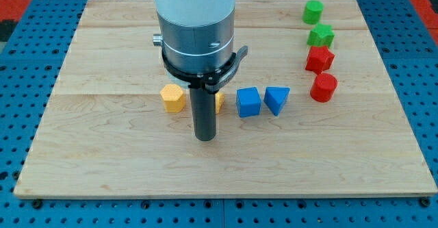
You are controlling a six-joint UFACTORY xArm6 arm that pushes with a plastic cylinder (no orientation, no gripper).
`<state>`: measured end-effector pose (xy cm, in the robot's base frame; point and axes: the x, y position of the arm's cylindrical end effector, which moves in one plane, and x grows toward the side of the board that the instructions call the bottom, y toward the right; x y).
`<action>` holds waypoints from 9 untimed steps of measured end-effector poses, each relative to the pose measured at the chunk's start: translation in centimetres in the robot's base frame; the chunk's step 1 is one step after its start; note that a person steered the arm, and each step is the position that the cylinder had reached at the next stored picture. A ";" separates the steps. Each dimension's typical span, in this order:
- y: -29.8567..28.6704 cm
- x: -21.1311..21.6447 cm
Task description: Push the heart into the hexagon
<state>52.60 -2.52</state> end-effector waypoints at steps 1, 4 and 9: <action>0.0 0.0; -0.1 0.0; 7.2 -2.3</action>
<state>50.28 4.66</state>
